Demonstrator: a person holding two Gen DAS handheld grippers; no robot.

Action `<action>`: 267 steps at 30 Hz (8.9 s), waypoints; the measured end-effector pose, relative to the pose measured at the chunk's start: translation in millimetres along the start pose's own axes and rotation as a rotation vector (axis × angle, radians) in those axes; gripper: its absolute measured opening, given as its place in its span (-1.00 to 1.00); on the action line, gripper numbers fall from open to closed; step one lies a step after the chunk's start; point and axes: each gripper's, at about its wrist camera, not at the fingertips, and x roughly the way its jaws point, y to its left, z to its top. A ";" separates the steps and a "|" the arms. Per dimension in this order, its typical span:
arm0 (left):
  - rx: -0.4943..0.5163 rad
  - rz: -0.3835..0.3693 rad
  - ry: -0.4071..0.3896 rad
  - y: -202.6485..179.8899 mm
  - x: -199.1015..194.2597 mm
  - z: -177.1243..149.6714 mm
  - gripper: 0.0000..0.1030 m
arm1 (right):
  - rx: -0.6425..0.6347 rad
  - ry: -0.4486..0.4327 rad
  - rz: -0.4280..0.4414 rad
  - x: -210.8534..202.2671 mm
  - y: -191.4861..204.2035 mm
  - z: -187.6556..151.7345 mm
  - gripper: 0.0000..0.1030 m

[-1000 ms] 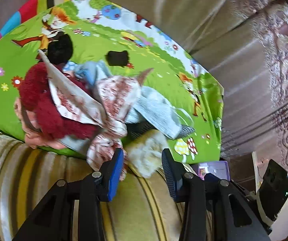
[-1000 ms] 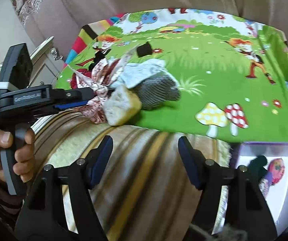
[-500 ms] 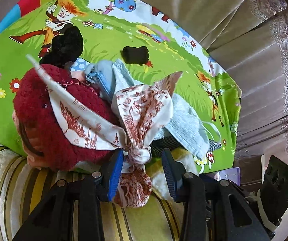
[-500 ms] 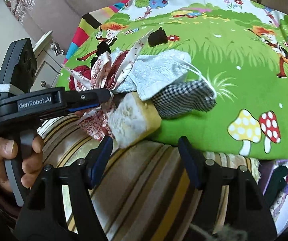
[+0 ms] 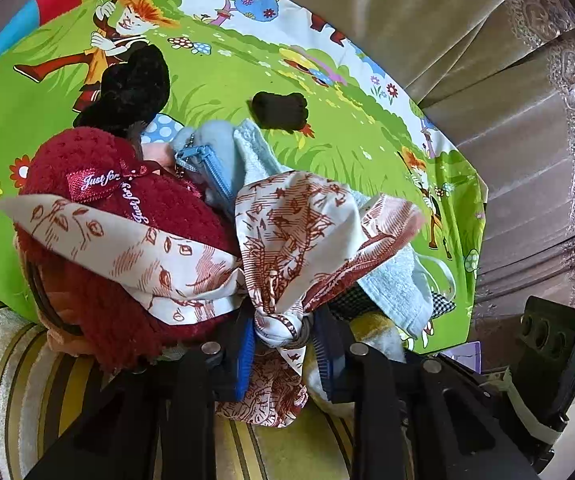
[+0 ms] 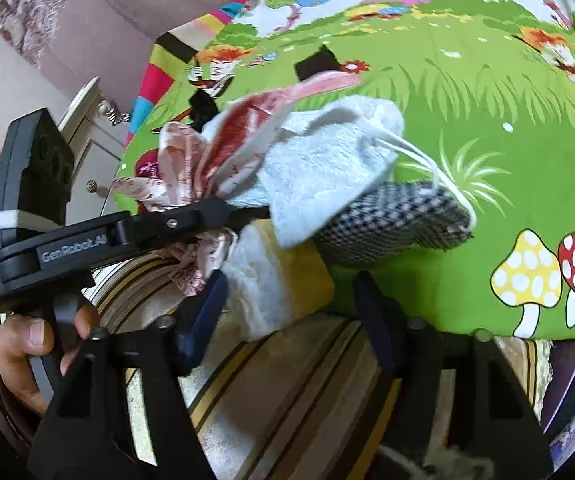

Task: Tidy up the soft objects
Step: 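Grasp the red-patterned tied scarf with the left tool while the right tool grasps the yellow sponge, then lift the scarf and the sponge and carry both toward the purple-edged box, then open both tools to drop the scarf and the sponge into the box, then move both open tools back over the pile of soft items, then grasp the black fuzzy item with the left tool while the right tool grasps the brown knit, then lift the black item and the brown knit and carry both toward the box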

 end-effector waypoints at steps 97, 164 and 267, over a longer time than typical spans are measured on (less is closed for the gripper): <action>0.437 -0.351 0.206 -250.9 31.5 -140.7 -0.42 | 0.289 -0.428 -0.540 -252.0 -128.4 -152.9 -0.30; 0.575 0.165 -0.509 -80.9 -134.5 7.4 0.65 | -0.145 -0.487 -0.557 -170.2 17.8 -24.4 0.95; 0.272 0.055 -0.269 -21.5 -56.7 23.2 -0.52 | -0.248 -0.245 -0.354 -20.1 38.3 59.7 -0.12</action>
